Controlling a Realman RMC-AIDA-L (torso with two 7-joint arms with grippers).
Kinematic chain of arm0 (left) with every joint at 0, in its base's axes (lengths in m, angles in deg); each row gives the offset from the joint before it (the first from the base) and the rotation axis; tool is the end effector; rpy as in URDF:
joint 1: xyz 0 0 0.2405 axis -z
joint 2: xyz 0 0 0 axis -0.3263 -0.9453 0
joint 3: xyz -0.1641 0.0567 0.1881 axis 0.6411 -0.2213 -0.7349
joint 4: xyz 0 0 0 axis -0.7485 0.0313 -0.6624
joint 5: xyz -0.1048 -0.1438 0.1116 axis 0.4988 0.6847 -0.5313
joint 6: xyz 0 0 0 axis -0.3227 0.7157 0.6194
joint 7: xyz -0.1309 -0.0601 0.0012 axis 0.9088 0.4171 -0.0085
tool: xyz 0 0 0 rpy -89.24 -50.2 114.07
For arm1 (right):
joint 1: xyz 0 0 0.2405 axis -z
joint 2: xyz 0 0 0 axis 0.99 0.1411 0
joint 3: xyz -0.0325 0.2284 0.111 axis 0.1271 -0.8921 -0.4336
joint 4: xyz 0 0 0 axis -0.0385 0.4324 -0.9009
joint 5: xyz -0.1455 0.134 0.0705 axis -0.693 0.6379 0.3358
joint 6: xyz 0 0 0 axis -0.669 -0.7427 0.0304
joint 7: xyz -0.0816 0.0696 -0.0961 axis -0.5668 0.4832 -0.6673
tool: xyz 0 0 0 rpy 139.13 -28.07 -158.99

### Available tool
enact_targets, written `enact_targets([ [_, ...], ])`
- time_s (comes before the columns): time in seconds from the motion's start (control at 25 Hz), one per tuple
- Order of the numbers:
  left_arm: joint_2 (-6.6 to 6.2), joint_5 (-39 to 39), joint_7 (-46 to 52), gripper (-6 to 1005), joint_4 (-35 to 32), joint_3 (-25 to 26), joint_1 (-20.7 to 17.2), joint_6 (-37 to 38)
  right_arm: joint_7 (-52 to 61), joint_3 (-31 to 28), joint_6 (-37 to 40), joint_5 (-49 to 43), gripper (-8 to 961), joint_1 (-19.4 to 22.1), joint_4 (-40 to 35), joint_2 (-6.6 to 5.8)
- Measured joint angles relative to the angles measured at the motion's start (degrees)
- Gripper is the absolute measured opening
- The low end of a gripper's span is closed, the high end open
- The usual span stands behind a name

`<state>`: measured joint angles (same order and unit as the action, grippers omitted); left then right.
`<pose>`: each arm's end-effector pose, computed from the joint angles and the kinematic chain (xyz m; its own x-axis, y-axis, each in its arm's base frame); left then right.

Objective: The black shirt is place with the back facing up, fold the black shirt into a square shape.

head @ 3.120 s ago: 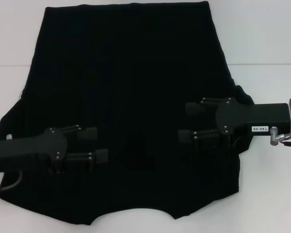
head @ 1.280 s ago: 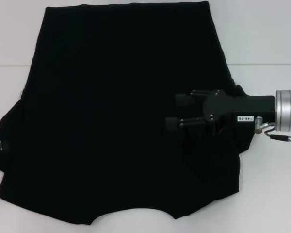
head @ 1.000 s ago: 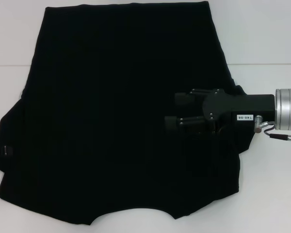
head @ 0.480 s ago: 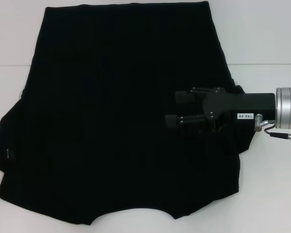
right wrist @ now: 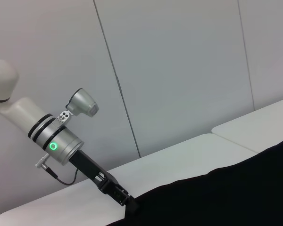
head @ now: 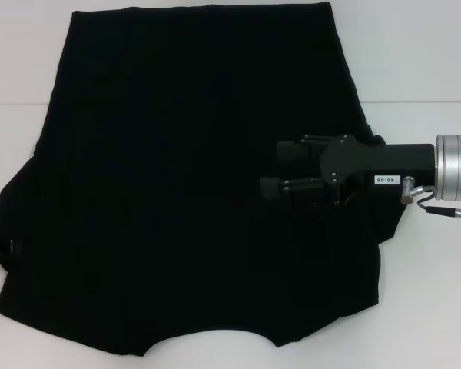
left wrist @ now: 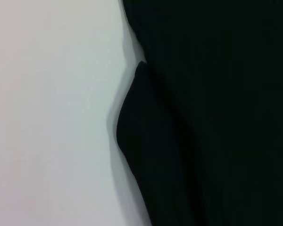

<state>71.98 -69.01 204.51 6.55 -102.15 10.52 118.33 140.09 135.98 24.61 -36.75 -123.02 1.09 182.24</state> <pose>-0.3730 0.3343 0.0906 0.2961 0.8630 0.4093 0.9078 -0.1210 -0.4017 0.1876 0.3764 -0.0091 0.7958 -0.3081 -0.5213 -0.3901 -0.9193 -0.0523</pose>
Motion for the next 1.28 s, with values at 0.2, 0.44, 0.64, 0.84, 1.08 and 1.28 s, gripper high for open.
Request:
enact_targets([
  [0.2,-0.06,-0.1,0.0,564,0.0,0.1,0.1,-0.4,0.0,0.0,-0.1,0.0,913,0.0,0.0,0.0],
  [0.44,-0.08,0.1,0.1,326,0.0,0.2,0.2,-0.9,0.0,0.0,-0.2,0.0,912,0.1,0.0,0.0],
  [0.64,-0.08,0.3,0.1,59,0.0,1.6,0.0,-1.6,0.0,0.0,-0.2,0.0,912,0.3,0.0,0.01],
  [0.84,-0.1,0.5,-0.2,-2,0.0,4.0,-0.6,-1.6,0.0,-0.1,-0.2,0.0,911,0.3,0.0,0.07],
  [1.08,-0.05,1.1,-0.9,-2,-0.6,6.4,-2.0,-1.3,-0.1,-0.4,-0.2,0.0,911,0.2,0.2,0.18],
  [1.28,-0.13,2.0,-1.9,-1,-0.6,8.6,-2.9,-0.9,-0.2,-0.4,-0.3,0.0,910,0.2,0.3,0.36],
])
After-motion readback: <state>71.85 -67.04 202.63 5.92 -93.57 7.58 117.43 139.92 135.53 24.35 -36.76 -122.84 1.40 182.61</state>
